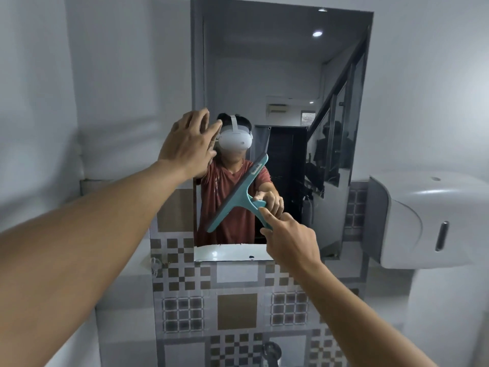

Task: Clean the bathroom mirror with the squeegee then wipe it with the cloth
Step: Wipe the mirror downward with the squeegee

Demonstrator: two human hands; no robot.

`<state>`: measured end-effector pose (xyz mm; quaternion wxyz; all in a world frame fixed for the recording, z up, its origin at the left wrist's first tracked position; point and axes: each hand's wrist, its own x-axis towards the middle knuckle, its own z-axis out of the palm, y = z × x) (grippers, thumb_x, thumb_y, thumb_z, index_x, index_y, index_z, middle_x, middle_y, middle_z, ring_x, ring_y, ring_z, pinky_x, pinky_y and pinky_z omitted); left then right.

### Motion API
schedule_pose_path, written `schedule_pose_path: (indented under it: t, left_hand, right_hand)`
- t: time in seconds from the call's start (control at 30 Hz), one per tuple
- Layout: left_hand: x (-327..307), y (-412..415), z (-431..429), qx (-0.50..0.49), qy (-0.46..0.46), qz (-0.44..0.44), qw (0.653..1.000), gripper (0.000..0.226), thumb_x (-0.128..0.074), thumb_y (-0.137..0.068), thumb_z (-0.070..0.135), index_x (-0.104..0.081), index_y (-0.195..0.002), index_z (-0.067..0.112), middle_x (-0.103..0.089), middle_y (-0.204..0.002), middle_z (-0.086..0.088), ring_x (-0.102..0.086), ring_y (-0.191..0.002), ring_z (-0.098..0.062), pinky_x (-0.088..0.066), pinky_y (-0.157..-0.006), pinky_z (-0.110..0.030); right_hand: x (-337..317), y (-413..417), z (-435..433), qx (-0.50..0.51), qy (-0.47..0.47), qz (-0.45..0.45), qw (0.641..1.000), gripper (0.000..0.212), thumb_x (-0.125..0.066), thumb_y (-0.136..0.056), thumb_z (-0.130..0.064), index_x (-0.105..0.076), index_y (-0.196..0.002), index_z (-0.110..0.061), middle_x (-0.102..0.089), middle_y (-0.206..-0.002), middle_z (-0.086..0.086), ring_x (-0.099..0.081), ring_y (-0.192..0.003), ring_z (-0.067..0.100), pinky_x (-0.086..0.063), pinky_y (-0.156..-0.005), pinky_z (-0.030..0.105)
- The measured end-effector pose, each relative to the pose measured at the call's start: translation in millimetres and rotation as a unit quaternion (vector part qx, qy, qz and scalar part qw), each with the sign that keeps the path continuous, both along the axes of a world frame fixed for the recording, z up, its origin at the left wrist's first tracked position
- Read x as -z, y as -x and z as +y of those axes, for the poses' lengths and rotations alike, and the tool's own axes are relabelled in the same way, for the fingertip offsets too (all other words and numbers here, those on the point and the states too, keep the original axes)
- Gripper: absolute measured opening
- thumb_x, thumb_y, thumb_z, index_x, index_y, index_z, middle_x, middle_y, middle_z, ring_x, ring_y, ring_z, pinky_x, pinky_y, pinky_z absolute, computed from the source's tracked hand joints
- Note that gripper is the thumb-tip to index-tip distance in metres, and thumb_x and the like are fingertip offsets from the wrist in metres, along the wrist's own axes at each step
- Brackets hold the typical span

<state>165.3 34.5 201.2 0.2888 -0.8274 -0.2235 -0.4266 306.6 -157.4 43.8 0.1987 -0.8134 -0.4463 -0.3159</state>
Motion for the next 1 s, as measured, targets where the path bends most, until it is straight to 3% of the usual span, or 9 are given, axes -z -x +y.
schedule_pose_path:
  t: [0.1, 0.27, 0.43, 0.63, 0.7, 0.83, 1.0]
  left_hand:
    - [19, -3, -5, 0.001, 0.029, -0.009, 1.000, 0.073, -0.071, -0.087, 0.038, -0.038, -0.149, 0.019, -0.031, -0.150, -0.019, -0.035, -0.136, -0.040, -0.040, -0.110, -0.053]
    - [35, -8, -3, -0.002, 0.048, 0.008, 0.999, 0.082, -0.073, -0.086, 0.037, -0.031, -0.155, 0.020, -0.023, -0.158, -0.020, -0.028, -0.143, -0.042, -0.032, -0.116, -0.054]
    - [34, -9, -1, -0.007, 0.041, 0.010, 0.999, 0.088, -0.077, -0.081, 0.039, -0.031, -0.154, 0.020, -0.024, -0.156, -0.021, -0.028, -0.142, -0.043, -0.034, -0.115, -0.056]
    - [38, -9, -7, -0.003, 0.035, 0.010, 0.999, 0.089, -0.081, -0.076, 0.036, -0.038, -0.151, 0.017, -0.029, -0.151, -0.022, -0.031, -0.135, -0.043, -0.037, -0.110, -0.059]
    - [41, -9, -8, 0.002, 0.035, 0.017, 0.999, 0.089, -0.082, -0.076, 0.035, -0.038, -0.151, 0.016, -0.029, -0.151, -0.024, -0.031, -0.135, -0.044, -0.037, -0.110, -0.059]
    - [44, -11, -9, 0.010, 0.043, 0.018, 0.999, 0.091, -0.084, -0.075, 0.033, -0.037, -0.152, 0.016, -0.028, -0.153, -0.025, -0.030, -0.138, -0.046, -0.037, -0.111, -0.060]
    - [43, -11, -9, 0.012, 0.038, 0.018, 0.999, 0.092, -0.086, -0.073, 0.034, -0.039, -0.150, 0.016, -0.029, -0.150, -0.025, -0.033, -0.135, -0.048, -0.041, -0.106, -0.062]
  right_hand:
    - [-10, -14, -10, -0.001, 0.007, -0.044, 0.999, 0.049, -0.050, -0.103, -0.038, -0.038, -0.150, -0.039, -0.062, -0.101, 0.005, -0.050, -0.062, 0.019, -0.042, -0.049, 0.029]
    - [-20, -39, -27, -0.004, 0.002, -0.091, 0.996, 0.047, -0.056, -0.101, -0.031, -0.046, -0.146, -0.037, -0.064, -0.104, 0.010, -0.067, -0.080, 0.028, -0.050, -0.058, 0.034]
    - [-17, -56, -50, 0.024, -0.026, -0.076, 0.997, 0.048, -0.057, -0.101, -0.031, -0.047, -0.147, -0.035, -0.063, -0.104, 0.012, -0.066, -0.082, 0.030, -0.048, -0.063, 0.036]
    - [-9, -68, -57, 0.041, -0.027, -0.046, 0.998, 0.050, -0.052, -0.103, -0.035, -0.039, -0.151, -0.037, -0.063, -0.120, 0.013, -0.068, -0.096, 0.033, -0.056, -0.071, 0.043]
    - [-7, -68, -57, 0.042, -0.031, -0.036, 0.998, 0.050, -0.051, -0.103, -0.036, -0.039, -0.151, -0.039, -0.063, -0.118, 0.012, -0.068, -0.093, 0.032, -0.056, -0.069, 0.041]
    - [1, -71, -64, 0.056, -0.071, 0.029, 0.996, 0.049, -0.049, -0.104, -0.035, -0.038, -0.152, -0.041, -0.055, -0.093, 0.004, -0.059, -0.072, 0.025, -0.054, -0.060, 0.036]
    - [15, -71, -73, 0.073, -0.108, 0.122, 0.984, 0.051, -0.046, -0.106, -0.037, -0.034, -0.155, -0.040, -0.054, -0.092, 0.003, -0.059, -0.071, 0.023, -0.058, -0.067, 0.040]
